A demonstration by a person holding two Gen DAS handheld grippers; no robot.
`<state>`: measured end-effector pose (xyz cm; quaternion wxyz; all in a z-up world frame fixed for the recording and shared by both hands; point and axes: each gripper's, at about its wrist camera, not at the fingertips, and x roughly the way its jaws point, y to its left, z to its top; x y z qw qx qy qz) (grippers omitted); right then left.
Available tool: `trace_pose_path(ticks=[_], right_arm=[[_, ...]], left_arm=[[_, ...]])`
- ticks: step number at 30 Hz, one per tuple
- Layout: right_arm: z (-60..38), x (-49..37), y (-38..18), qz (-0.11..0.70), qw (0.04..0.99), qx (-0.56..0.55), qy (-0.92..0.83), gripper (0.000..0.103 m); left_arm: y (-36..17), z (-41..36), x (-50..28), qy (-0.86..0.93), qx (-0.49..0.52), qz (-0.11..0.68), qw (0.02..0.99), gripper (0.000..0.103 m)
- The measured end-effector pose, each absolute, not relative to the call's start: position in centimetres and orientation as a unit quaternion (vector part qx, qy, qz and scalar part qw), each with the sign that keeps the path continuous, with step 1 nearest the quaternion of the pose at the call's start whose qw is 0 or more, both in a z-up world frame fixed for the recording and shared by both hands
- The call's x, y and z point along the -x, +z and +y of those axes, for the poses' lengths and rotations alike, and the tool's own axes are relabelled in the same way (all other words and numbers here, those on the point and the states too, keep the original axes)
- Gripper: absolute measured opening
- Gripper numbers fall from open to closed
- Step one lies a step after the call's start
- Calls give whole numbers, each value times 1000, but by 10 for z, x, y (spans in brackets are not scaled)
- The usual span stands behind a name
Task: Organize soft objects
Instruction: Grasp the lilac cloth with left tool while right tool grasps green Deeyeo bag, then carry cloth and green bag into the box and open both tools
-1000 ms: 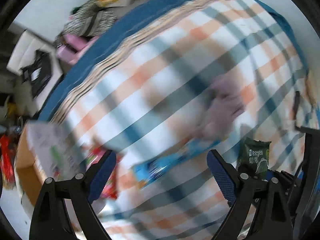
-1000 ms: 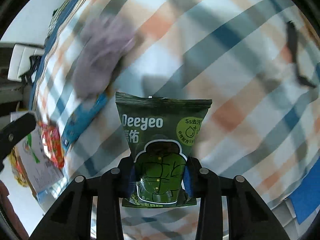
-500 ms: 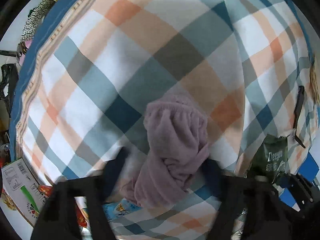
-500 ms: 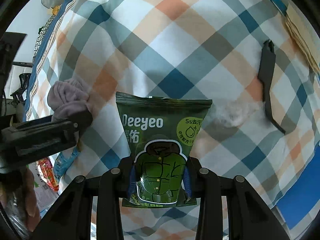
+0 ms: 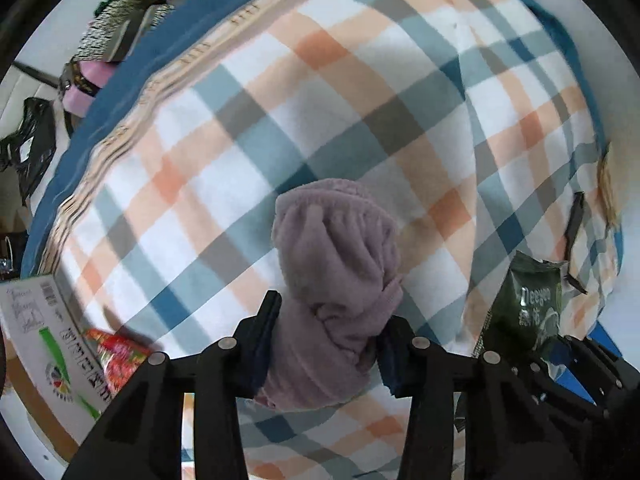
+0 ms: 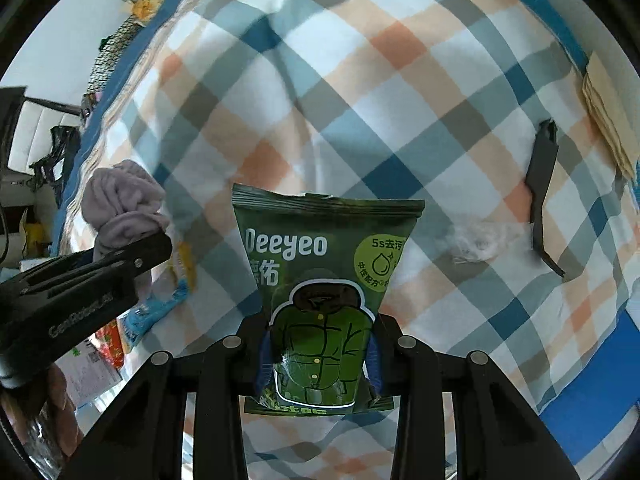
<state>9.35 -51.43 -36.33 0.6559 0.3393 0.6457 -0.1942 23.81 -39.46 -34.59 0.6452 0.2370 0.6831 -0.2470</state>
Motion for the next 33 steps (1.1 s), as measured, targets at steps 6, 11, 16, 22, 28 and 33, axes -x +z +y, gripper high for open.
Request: trace_pose_path(ticks=[6, 11, 16, 22, 28, 33], right_arm=[[-490, -102, -329, 636, 680, -318, -177, 38], [-453, -112, -289, 622, 708, -300, -147, 38], [-406, -118, -249, 610, 735, -278, -98, 38], [-316, -144, -204, 603, 760, -241, -20, 38], [-218, -178, -184, 608, 768, -197, 46, 38], [-143, -205, -190, 627, 756, -174, 77, 38]], left_arm=[[-295, -349, -226, -248, -206, 655, 684, 40], [-248, -282, -220, -247, -158, 638, 712, 40], [-209, -221, -216, -234, -108, 627, 735, 40], [-178, -126, -210, -200, -81, 616, 757, 40], [-171, -27, -218, -141, -52, 616, 774, 40], [-179, 45, -236, -96, -42, 618, 779, 40]])
